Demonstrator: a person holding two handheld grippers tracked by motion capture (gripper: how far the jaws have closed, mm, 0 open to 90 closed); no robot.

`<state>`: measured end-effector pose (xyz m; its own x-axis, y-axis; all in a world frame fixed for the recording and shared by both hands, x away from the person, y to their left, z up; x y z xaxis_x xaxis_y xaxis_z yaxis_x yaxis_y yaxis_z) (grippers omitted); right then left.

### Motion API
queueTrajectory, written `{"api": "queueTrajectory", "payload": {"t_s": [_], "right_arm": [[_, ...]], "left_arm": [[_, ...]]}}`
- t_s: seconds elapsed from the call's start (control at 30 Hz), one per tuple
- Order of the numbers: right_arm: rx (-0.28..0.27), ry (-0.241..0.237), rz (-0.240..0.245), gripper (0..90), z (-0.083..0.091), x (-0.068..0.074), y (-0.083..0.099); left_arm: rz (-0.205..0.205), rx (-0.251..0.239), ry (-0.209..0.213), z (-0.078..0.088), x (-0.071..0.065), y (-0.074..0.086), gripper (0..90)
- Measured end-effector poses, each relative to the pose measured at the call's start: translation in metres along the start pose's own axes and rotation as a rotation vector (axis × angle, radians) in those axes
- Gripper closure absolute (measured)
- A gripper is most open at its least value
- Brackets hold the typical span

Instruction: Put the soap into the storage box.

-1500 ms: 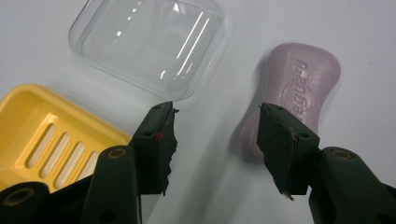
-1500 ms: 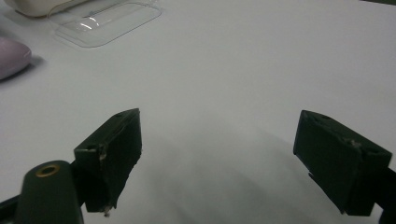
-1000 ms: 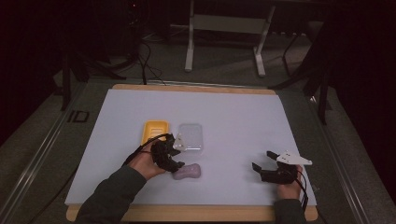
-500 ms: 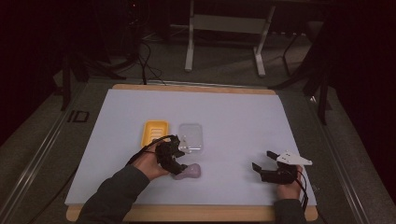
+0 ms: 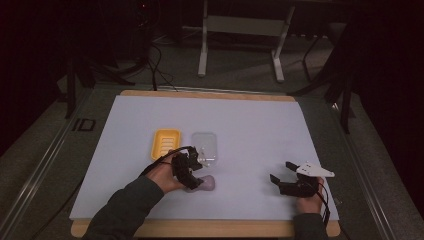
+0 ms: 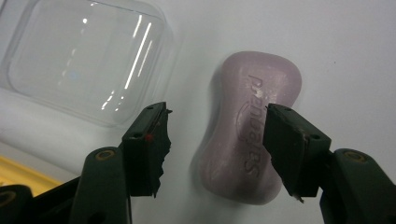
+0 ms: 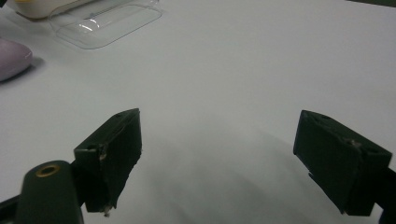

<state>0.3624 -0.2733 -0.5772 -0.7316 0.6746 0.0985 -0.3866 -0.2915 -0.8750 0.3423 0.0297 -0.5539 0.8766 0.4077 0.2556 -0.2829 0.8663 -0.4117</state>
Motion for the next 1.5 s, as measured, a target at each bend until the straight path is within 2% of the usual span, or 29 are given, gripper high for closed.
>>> {"api": "queueTrajectory", "payload": {"t_s": [0.27,1.0,1.5], "right_arm": [[0.000,0.000,0.000,15.1,0.000,0.000,0.000],[0.000,-0.001,0.000,15.1,0.000,0.000,0.000],[0.000,-0.002,0.001,15.1,0.000,0.000,0.000]], "left_arm": [[-0.028,0.023,0.037,-0.005,-0.008,0.000,37.0],[-0.072,0.070,0.064,-0.017,-0.017,-0.001,37.4],[-0.105,0.125,0.079,-0.027,-0.023,0.003,39.8]]}}
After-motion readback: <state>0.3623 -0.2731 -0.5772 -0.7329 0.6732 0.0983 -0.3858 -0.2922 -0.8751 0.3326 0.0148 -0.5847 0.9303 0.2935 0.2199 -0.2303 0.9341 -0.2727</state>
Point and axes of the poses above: each handheld gripper's, and its own axes: z roughly backward along the jaws, y roughly out of its underside, x roughly to its left, the point moved 9 cm from there along -z, roughly forward along the jaws, and after that the axes turned 9 degrees about -y, right-handed, at the moved point
